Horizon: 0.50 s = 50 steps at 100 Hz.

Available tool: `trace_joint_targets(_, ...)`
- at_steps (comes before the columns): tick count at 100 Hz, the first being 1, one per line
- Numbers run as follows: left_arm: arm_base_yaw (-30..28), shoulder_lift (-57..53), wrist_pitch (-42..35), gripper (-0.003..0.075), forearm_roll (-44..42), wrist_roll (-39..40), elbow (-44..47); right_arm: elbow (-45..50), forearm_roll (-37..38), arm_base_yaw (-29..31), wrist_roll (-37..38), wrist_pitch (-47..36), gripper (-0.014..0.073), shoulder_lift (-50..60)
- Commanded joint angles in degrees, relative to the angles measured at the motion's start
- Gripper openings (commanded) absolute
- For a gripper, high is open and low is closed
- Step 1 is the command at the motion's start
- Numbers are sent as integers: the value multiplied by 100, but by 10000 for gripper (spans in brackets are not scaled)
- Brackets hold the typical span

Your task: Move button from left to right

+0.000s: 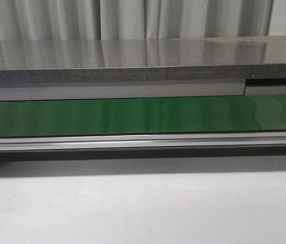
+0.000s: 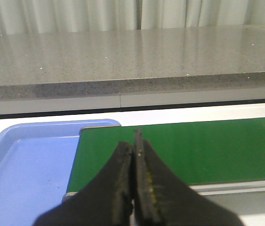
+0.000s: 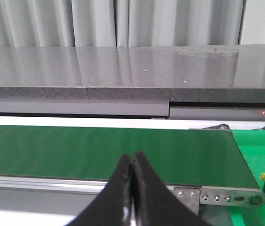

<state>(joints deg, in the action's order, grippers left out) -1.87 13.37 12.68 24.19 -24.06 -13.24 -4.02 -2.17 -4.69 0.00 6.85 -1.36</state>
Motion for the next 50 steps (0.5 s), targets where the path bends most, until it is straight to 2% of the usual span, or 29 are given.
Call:
trace_joint_targets(1, 39, 41, -381, -21, 66, 4, -163, 115, 87, -3, 31, -587, -68, 115)
trace_joint_targets(15, 39, 41, -381, -21, 66, 4, -163, 473, 83, 2, 73, -770, -68, 313)
trace_joint_targets(50, 39, 41, -381, -21, 66, 4, -163, 462, 83, 2, 80, -685, -68, 308)
